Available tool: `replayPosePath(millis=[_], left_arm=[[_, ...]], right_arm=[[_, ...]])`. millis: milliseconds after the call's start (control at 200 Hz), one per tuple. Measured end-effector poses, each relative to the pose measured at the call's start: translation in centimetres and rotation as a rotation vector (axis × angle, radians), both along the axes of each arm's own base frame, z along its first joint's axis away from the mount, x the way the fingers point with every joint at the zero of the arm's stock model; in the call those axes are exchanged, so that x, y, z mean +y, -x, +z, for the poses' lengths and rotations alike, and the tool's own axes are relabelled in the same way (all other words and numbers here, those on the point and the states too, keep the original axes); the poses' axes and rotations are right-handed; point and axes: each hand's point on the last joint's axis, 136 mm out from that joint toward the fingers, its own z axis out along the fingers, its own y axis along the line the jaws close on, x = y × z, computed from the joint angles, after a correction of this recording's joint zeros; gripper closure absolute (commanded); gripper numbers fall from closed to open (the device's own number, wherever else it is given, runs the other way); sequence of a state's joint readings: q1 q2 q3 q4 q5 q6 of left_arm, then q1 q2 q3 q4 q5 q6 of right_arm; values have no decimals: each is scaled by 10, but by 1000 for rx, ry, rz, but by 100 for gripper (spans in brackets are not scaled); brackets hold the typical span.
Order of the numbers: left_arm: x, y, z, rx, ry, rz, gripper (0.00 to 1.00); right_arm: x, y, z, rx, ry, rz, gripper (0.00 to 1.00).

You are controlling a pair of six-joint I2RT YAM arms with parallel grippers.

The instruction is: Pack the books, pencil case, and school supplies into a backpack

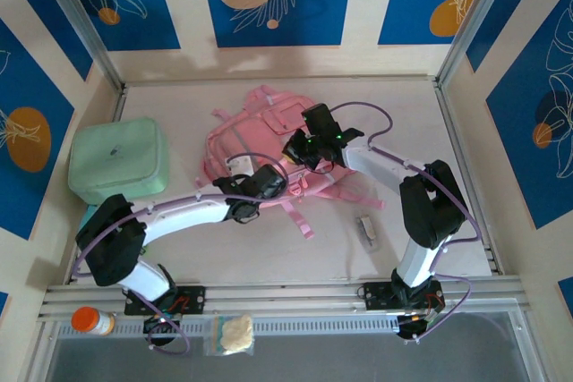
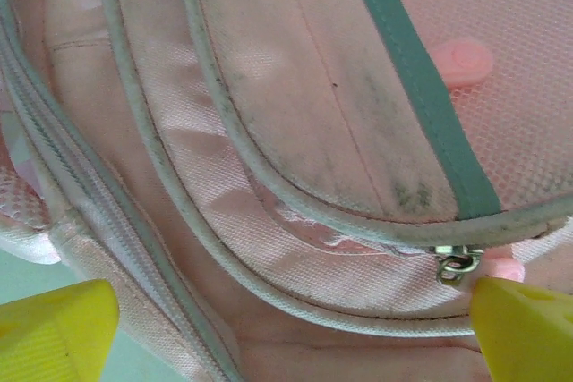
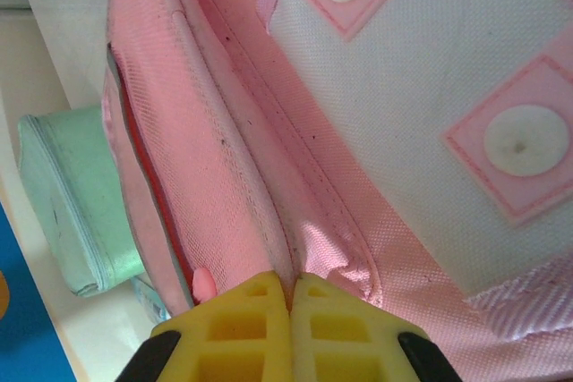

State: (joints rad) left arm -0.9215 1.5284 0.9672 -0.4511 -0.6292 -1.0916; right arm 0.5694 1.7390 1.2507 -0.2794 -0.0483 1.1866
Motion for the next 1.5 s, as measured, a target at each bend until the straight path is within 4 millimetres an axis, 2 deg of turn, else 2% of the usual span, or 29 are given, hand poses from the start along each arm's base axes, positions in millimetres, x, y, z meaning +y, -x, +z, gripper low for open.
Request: replayPosePath(millis=[215,305,415,540,595,795,1075,1326,1496], left_arm=[[-25,-16,8,-16,30,-21,0],[-26,-21,5,-11,27,-9,1],[-20,-24,-3,8,13,19,8],[-15,-23,-7,13,7,25,18],[-12,-21,-8,17,-4,17,27],[-13,-18,4,30,-27,-72,49],[-27,-29,-5,84,-25,-145,65],[-30,-35,-17,111,-16,-152,90],[-28,-37,-16,94,2,-152,100]], right_arm=[[0,0,1,-1,0,0,100],[0,0,1,-1,0,0,100],[0,0,1,0,0,0,100],[1,-3,-1,11,4,0,100],[1,-3,-1,15,4,1,100],[1,-6,2,12,4,0,100],[3,-9,1,13,5,0,100],[2,-12,0,4,10,-5,100],[1,-16,1,-9,14,-7,100]])
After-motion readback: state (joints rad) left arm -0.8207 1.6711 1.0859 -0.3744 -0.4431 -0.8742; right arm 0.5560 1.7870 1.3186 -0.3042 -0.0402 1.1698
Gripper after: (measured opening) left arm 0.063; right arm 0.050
